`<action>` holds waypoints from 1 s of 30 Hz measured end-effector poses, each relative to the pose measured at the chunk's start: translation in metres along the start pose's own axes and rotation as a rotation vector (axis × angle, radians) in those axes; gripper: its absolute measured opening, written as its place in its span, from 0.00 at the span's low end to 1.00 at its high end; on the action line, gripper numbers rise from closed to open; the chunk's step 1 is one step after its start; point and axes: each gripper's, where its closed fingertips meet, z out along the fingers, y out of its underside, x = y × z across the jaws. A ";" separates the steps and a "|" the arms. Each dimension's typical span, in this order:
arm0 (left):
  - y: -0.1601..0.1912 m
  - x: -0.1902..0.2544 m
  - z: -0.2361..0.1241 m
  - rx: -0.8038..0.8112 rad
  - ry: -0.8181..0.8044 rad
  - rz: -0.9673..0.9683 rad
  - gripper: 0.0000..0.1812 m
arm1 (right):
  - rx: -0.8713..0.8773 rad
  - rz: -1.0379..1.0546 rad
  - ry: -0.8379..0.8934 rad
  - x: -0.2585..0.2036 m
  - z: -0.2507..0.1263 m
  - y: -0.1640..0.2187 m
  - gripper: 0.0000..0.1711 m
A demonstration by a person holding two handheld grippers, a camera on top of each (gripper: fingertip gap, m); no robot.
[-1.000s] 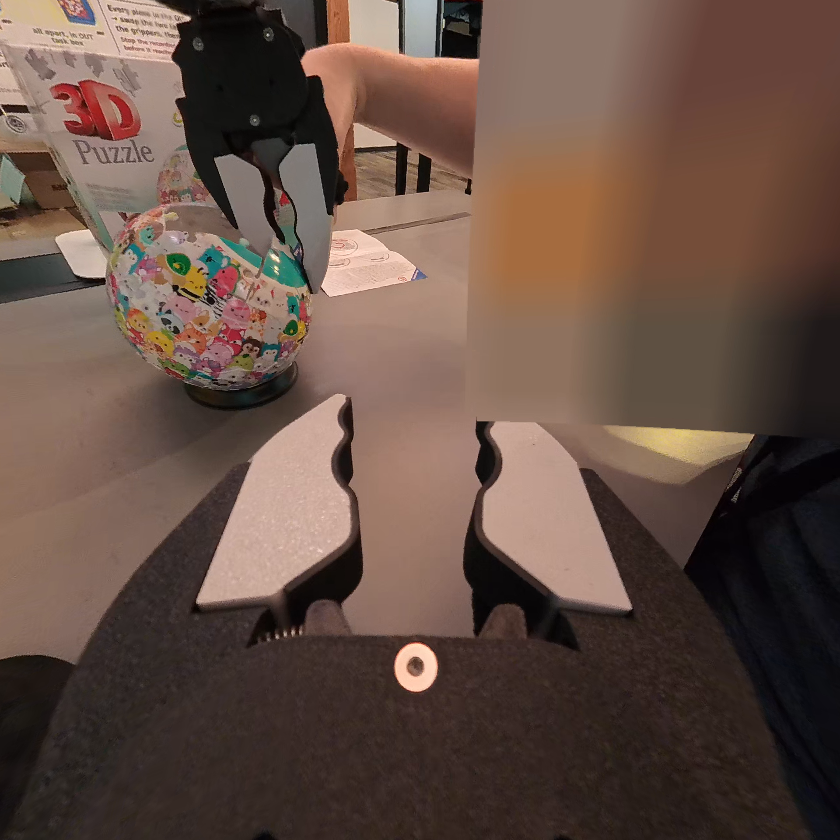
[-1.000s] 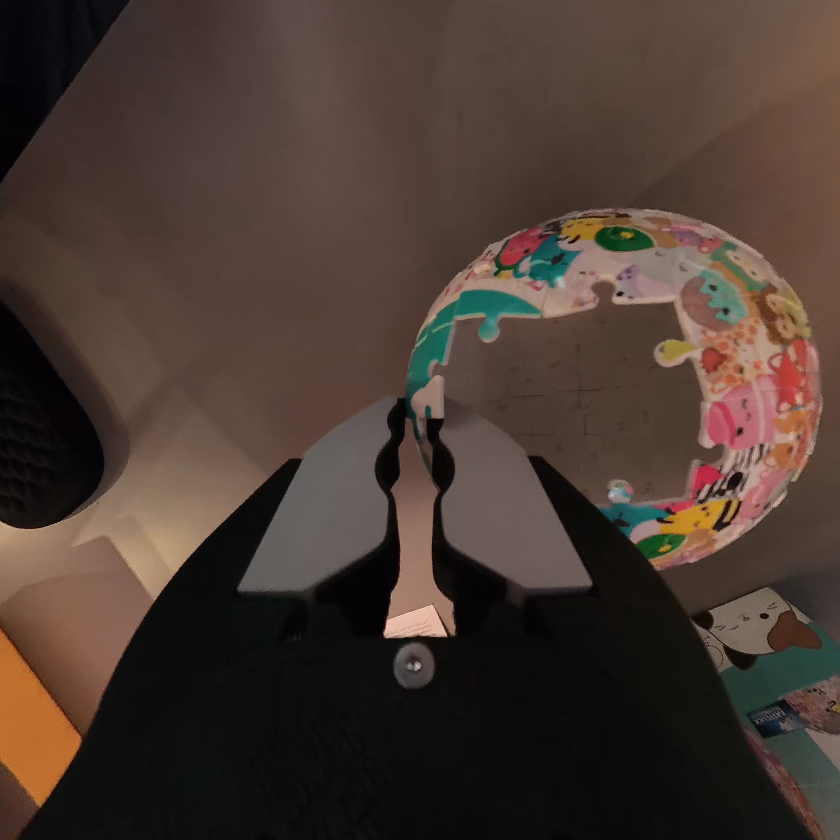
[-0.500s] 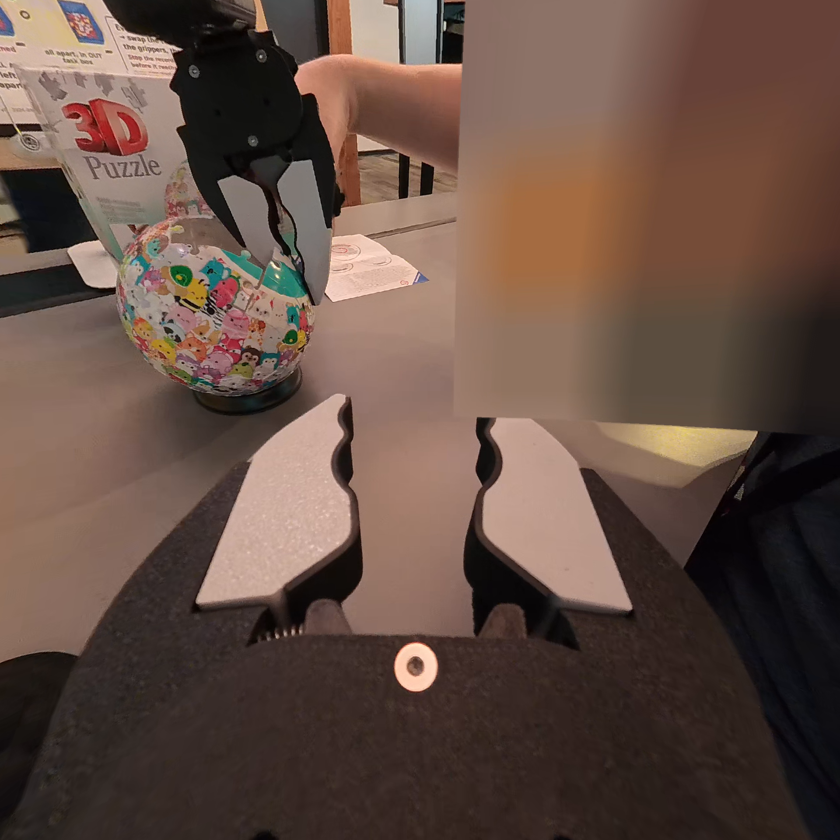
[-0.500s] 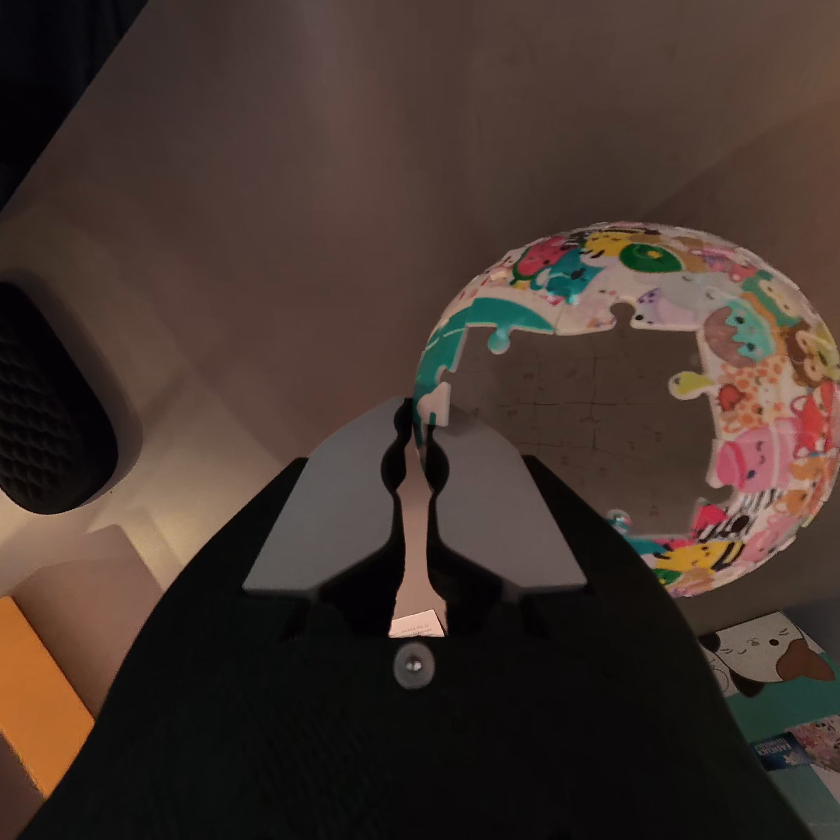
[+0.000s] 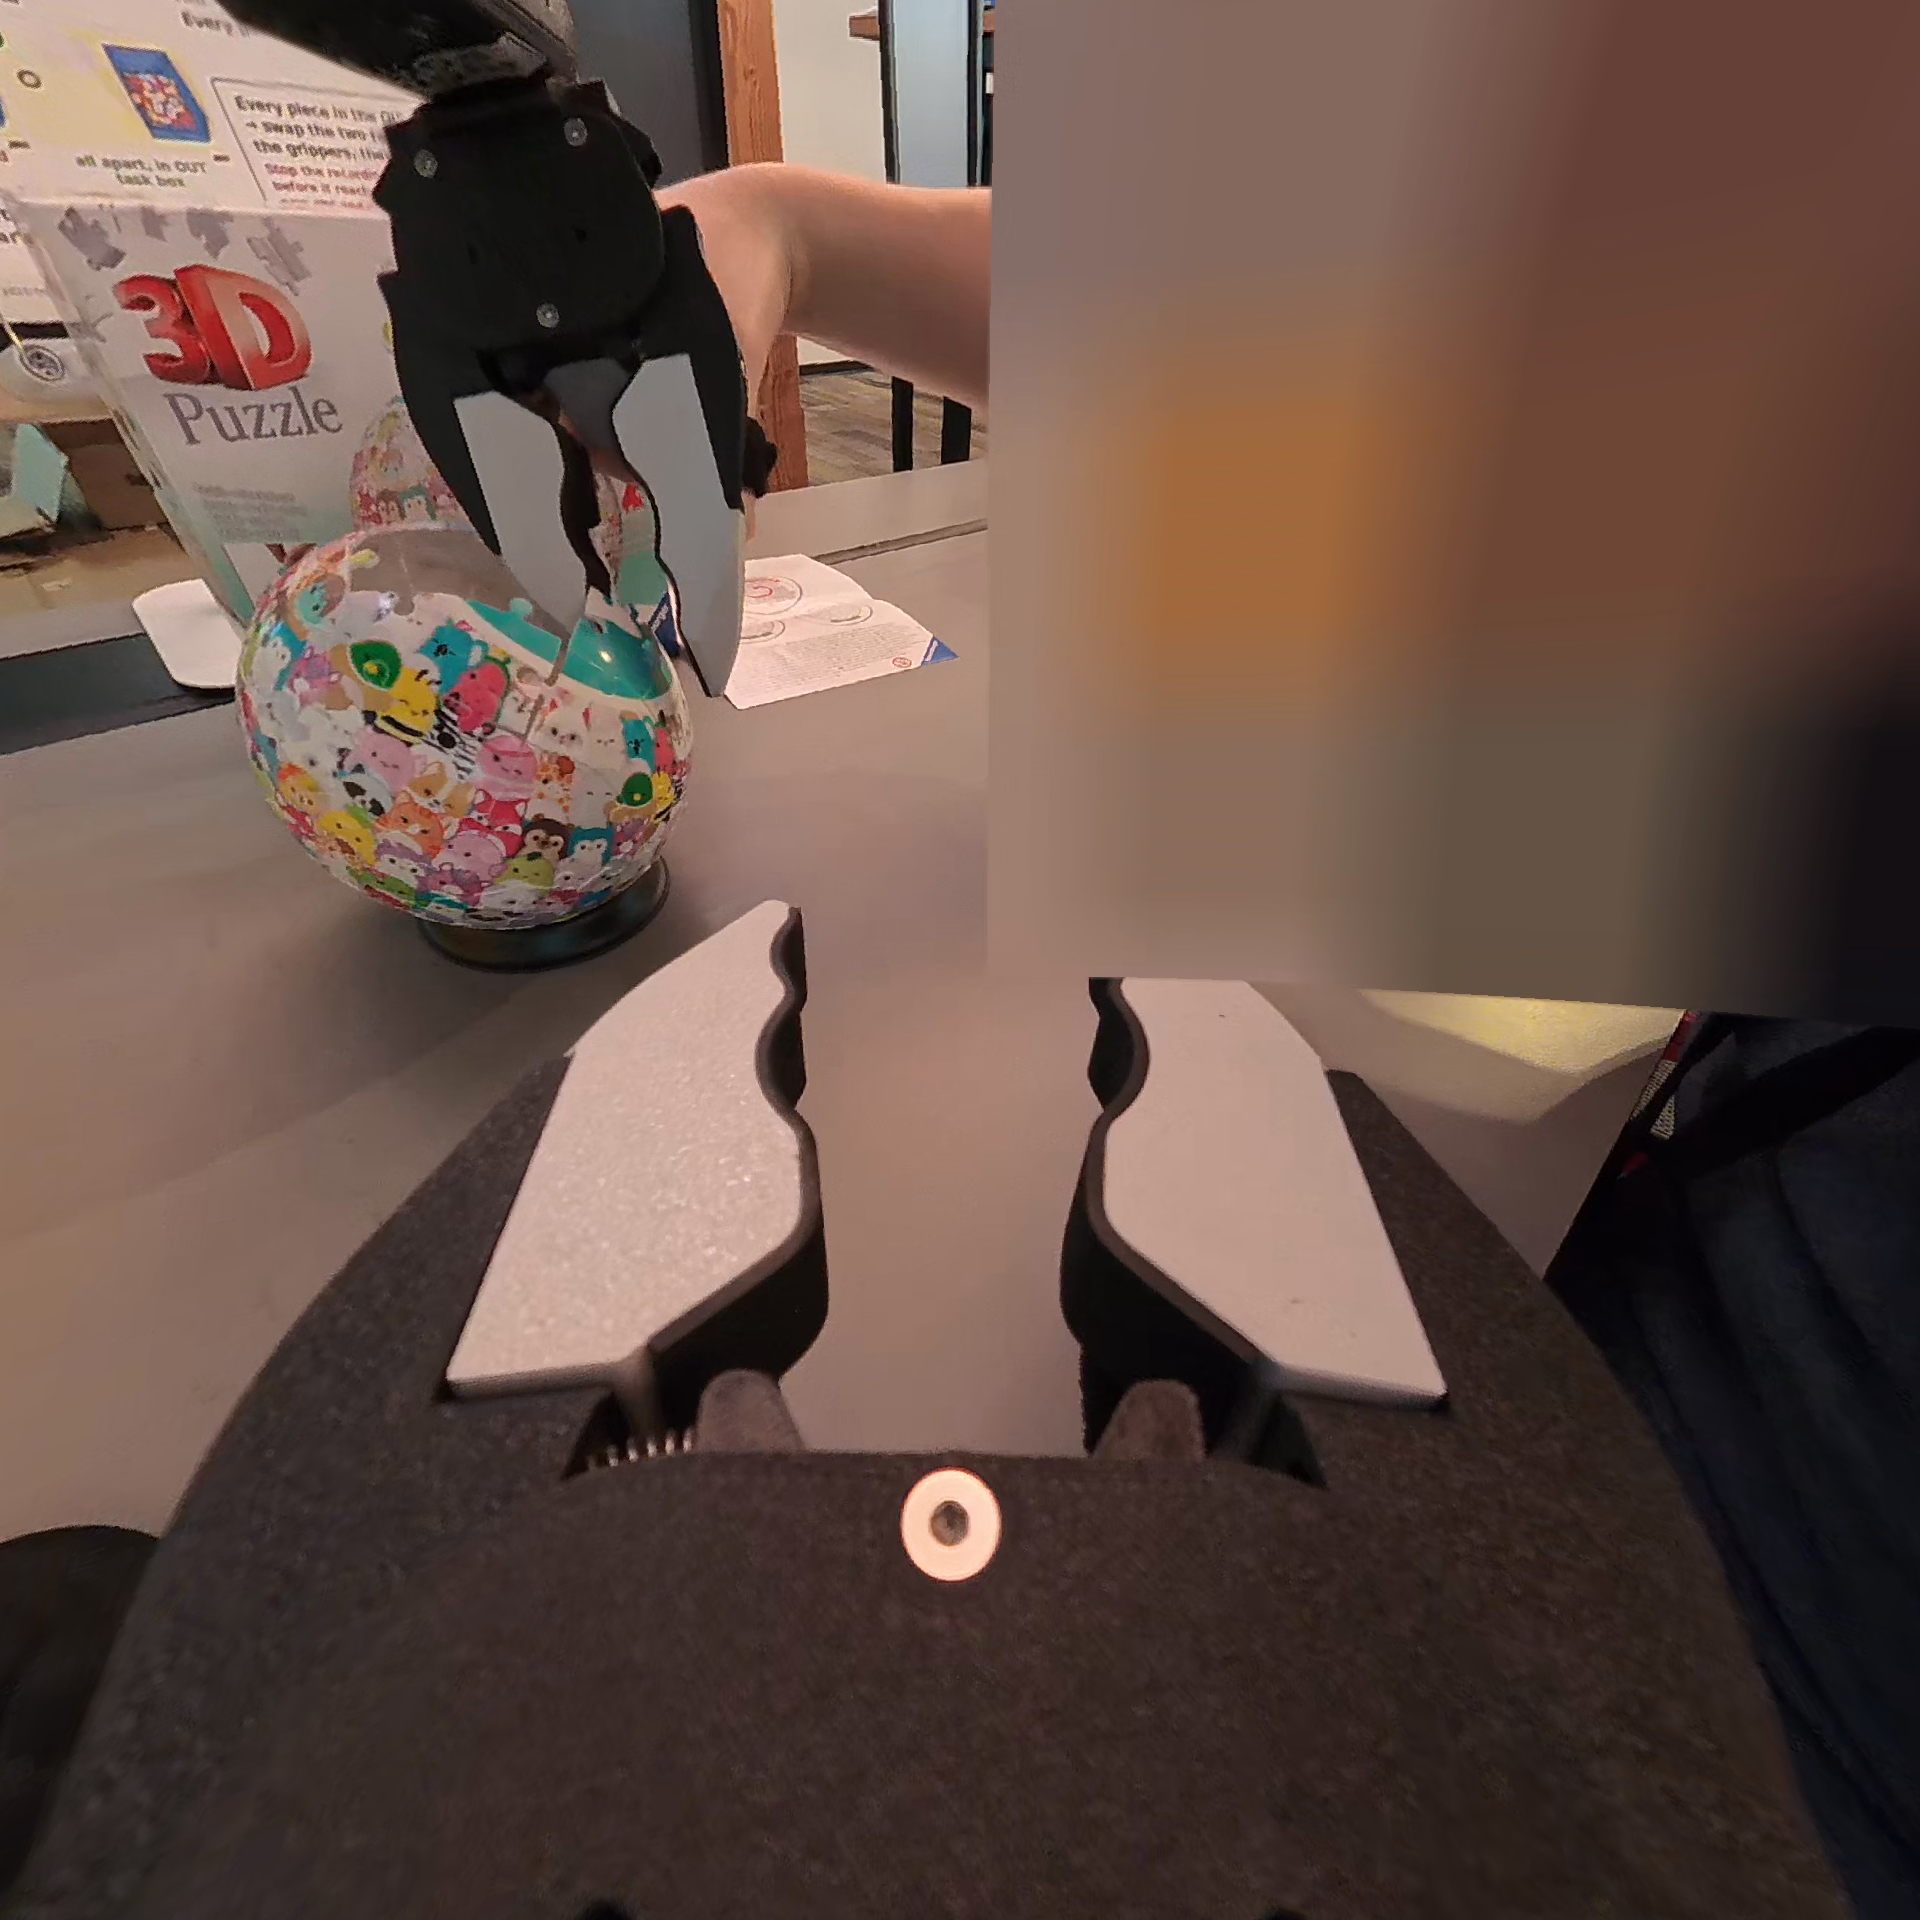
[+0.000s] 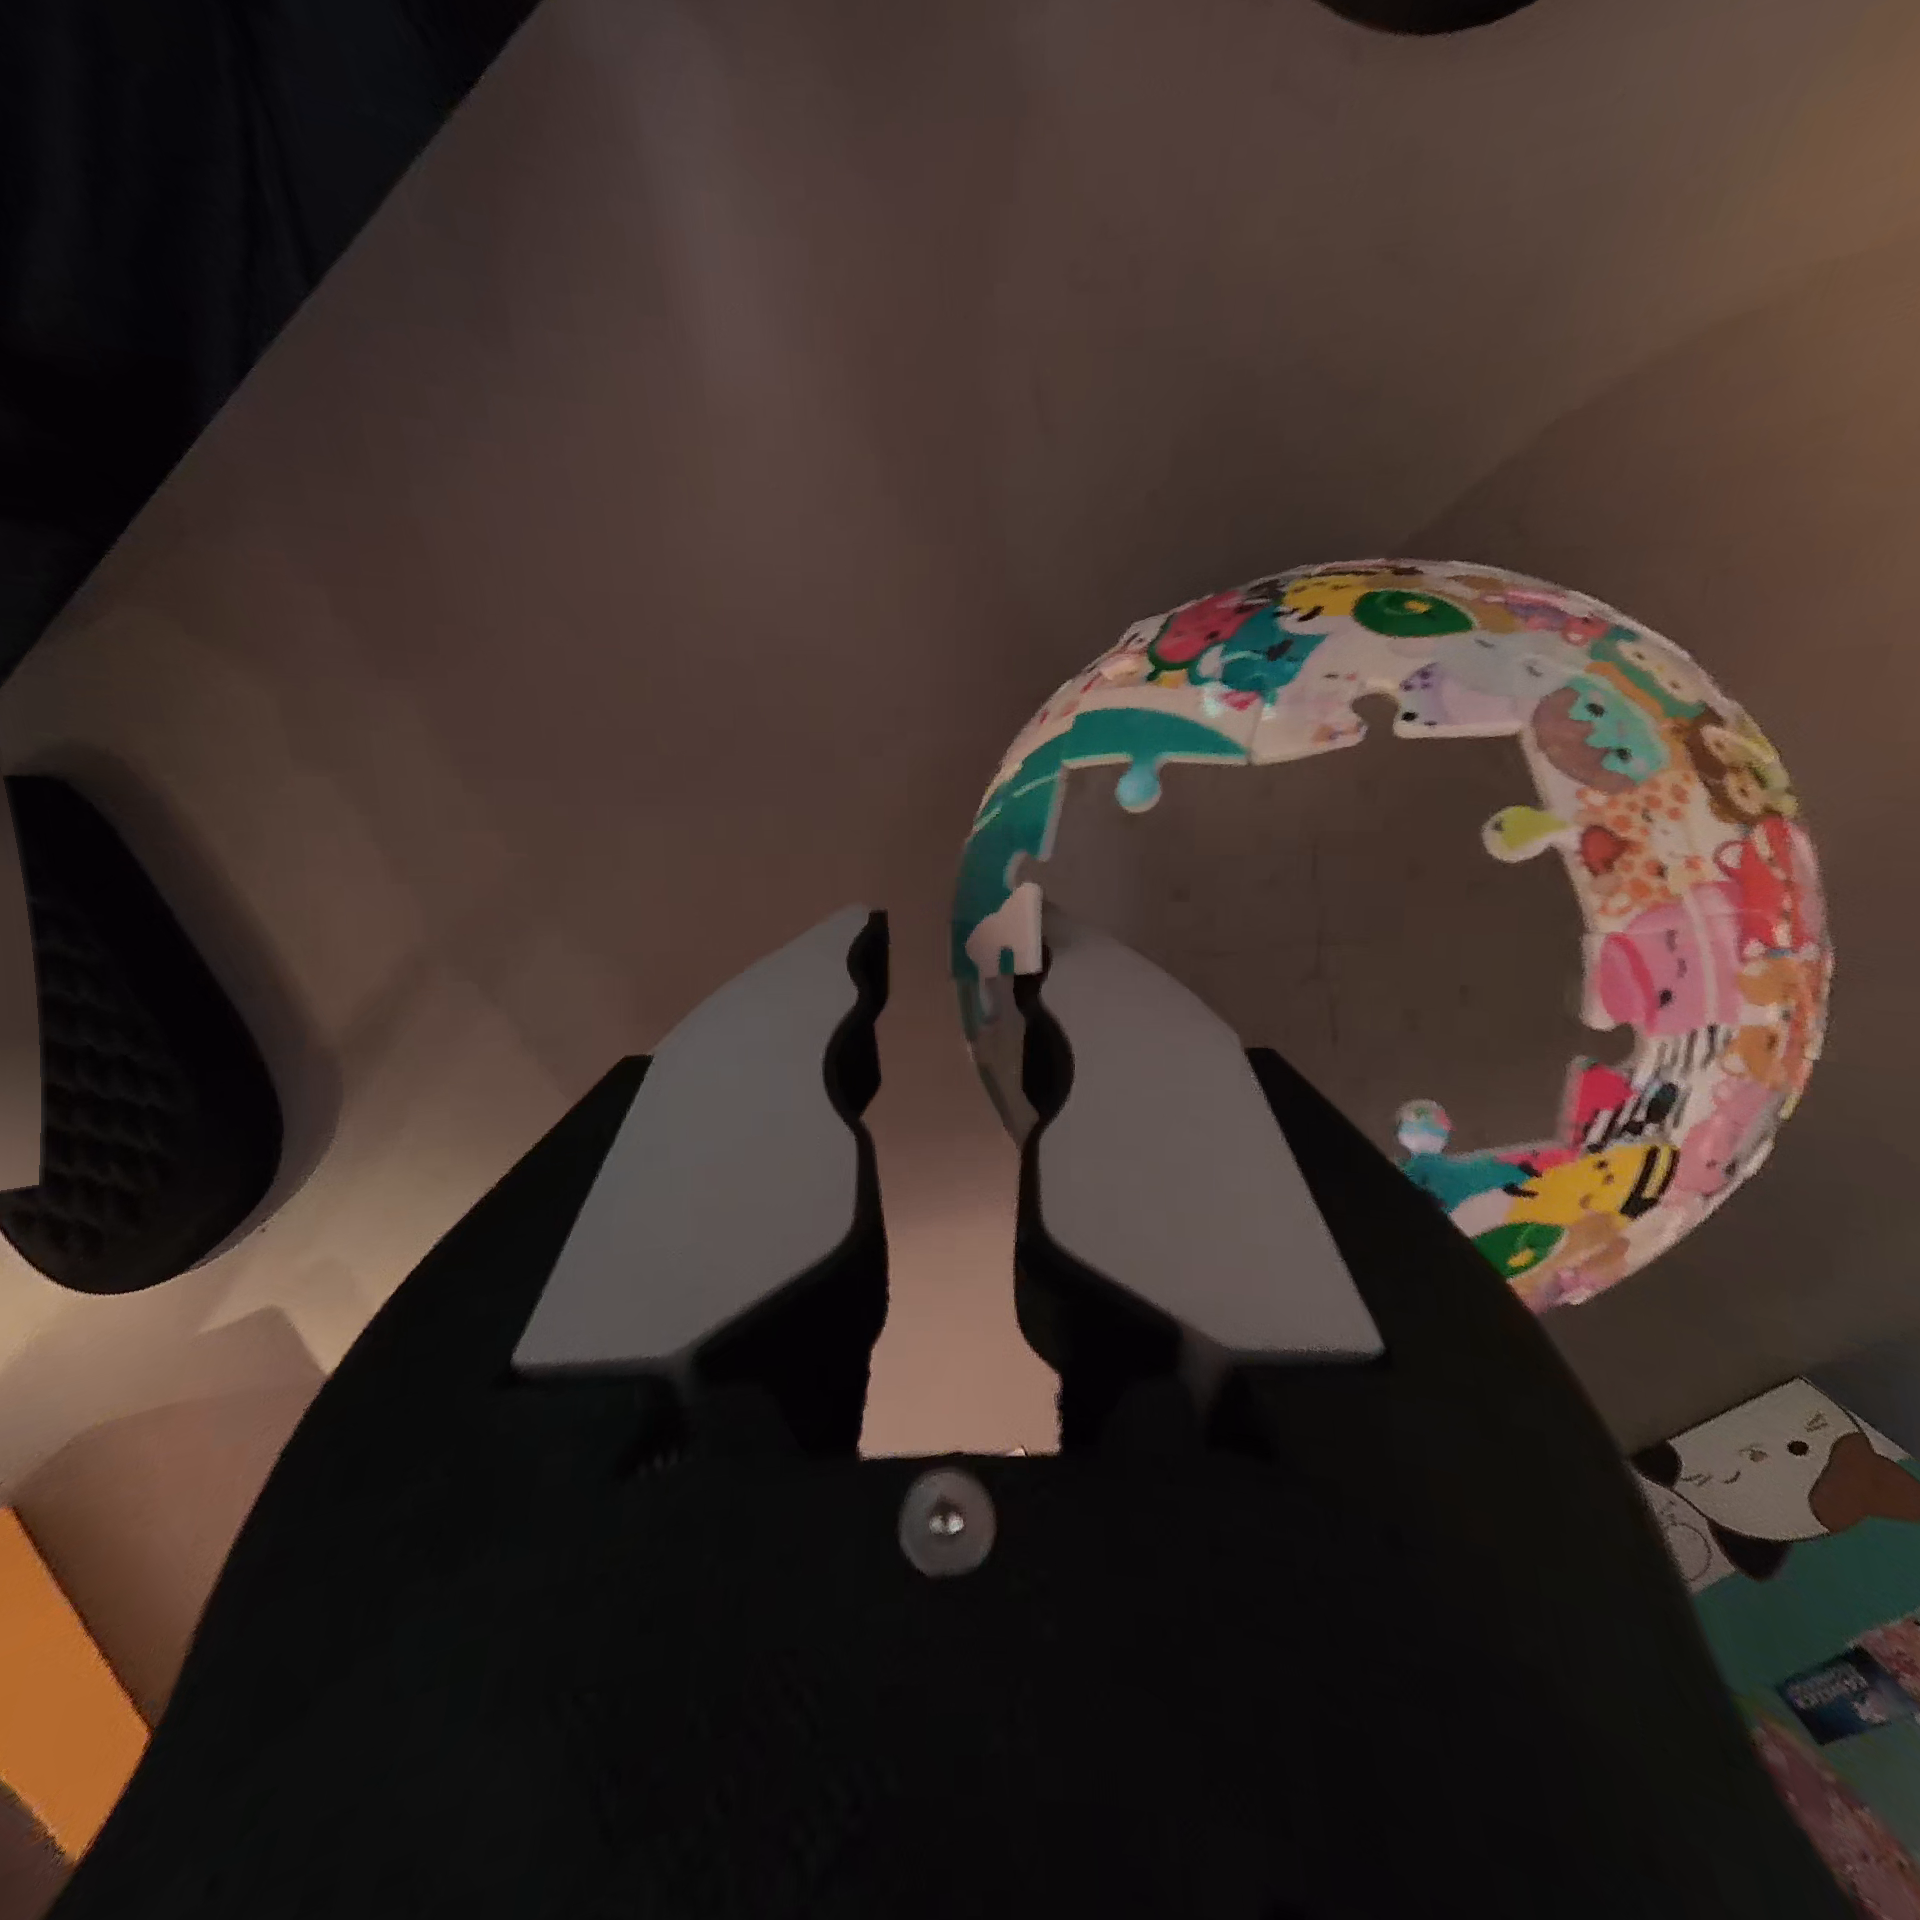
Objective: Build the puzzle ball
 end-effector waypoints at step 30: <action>0.002 0.003 -0.004 0.018 0.012 0.004 0.29 | 0.176 0.423 0.025 0.024 -0.023 -0.037 0.14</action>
